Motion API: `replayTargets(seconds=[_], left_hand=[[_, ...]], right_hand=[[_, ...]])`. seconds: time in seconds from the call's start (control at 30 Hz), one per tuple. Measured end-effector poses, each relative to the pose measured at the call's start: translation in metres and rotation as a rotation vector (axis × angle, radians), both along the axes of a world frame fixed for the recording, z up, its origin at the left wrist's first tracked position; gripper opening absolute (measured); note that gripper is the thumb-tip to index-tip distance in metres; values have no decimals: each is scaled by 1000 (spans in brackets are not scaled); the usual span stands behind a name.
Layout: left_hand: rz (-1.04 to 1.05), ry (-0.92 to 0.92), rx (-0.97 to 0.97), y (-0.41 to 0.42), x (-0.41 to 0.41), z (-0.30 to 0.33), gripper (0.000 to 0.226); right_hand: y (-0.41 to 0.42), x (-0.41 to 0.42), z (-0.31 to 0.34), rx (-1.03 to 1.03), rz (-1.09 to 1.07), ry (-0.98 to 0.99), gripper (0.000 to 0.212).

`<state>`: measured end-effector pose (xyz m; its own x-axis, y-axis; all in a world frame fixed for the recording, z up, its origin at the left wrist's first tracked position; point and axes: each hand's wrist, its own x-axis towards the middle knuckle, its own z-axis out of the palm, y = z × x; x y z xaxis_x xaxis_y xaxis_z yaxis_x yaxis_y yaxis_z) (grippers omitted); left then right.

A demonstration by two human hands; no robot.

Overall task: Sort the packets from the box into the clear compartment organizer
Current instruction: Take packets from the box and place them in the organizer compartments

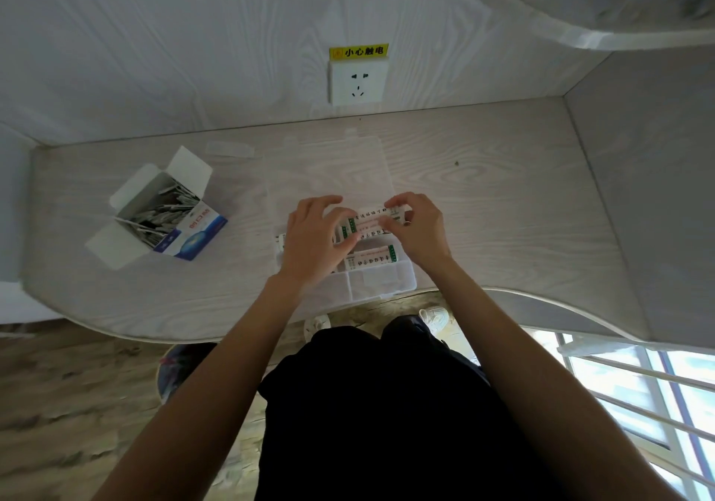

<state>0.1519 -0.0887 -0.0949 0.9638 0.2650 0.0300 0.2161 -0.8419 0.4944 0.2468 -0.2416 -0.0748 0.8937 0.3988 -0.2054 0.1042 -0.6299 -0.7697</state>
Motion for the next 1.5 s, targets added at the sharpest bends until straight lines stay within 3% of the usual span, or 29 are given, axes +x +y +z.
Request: replayTargets(seconds=[0.17,0.33,0.5,0.7,0.9,1.17,1.3,1.5], left_hand=[[-2,13,-59,1,8,1,38],[-19,7,-29,2,13,2,30],[-4,-12,-12,2,14,3,26],[15,-40,-80,8,16,7,28],[-22,-15,-37,4,9,0,21],[-14,11,106,4,5,-7,18],[-27,81,173,3,9,-2,23],[-29,151,119,6,14,3,24]], right_hand=[[1,3,0,-5,69,-22,21],[1,5,-3,26,128,-36,36],[2,3,-4,31,98,-6,17],[0,4,-4,89,27,12,22],[0,2,0,-56,183,-43,12],[7,5,6,-480,500,-478,23],[10,6,6,-552,494,-437,29],[14,11,14,-614,428,-357,31]])
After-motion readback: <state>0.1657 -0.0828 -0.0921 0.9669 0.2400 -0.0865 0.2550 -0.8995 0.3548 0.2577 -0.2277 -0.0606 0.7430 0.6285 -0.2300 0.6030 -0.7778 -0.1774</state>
